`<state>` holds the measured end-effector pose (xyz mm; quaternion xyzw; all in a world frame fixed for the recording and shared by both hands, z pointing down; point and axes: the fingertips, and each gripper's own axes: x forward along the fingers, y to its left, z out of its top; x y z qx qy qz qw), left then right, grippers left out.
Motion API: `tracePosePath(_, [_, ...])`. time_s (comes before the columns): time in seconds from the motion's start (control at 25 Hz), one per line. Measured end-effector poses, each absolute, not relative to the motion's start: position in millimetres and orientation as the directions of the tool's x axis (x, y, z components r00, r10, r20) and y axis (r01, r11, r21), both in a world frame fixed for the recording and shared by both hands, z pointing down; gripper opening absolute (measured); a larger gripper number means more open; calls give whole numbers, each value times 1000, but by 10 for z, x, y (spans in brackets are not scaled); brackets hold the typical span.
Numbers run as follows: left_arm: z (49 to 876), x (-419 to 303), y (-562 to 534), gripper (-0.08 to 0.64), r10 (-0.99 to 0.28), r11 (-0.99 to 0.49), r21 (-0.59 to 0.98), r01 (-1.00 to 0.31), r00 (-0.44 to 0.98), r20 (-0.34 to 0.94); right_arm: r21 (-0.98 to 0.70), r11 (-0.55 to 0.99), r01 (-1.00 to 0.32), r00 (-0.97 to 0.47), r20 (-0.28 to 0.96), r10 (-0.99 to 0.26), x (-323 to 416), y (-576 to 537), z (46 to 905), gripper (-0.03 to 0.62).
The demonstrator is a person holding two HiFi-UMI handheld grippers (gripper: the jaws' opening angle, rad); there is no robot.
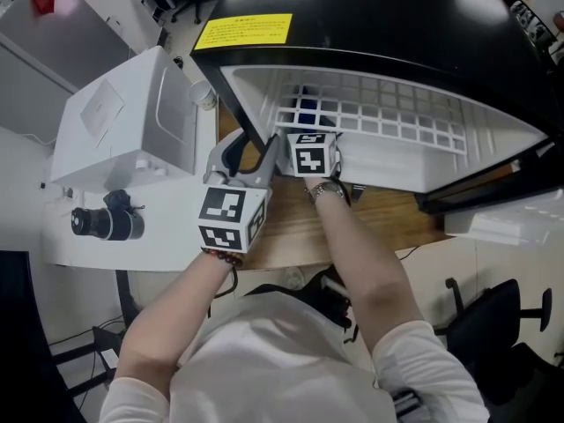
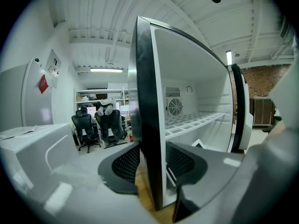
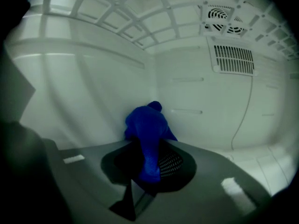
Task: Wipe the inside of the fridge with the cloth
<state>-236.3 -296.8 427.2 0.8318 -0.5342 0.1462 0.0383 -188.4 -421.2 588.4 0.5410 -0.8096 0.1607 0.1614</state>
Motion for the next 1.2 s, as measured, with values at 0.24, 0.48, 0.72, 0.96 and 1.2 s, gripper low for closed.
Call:
tracePosePath(0.24, [4277,-2357,-2974,167,-869,-439,-97,-893,395,298,-40,354,-934,-332,460,-824,-1827,-4210,5927,72])
tracePosePath(0.48, [4294,-2364,-2971,167,-858,-450,-111,-886,394,329,-14,323,-946,-288,490,-823,-1651,-4206,5972,72])
tracePosePath(0.72, [4309,-2371,-2971,167,-858,-431,-117,-895,367,359,-5,304,-953,-260,528,-808,-1400,-4158,6025,72])
tracePosePath(0.96, [4297,-2375,-2996,167,-870,-386,-118,-915,318,377,6,270,-963,-219,571,-792,-1110,-4137,6118,72])
tracePosePath(1.2, [4337,-2380,-2992,166,-874,-358,-134,-924,280,397,26,275,-961,-209,583,-785,-862,-4112,6142,72])
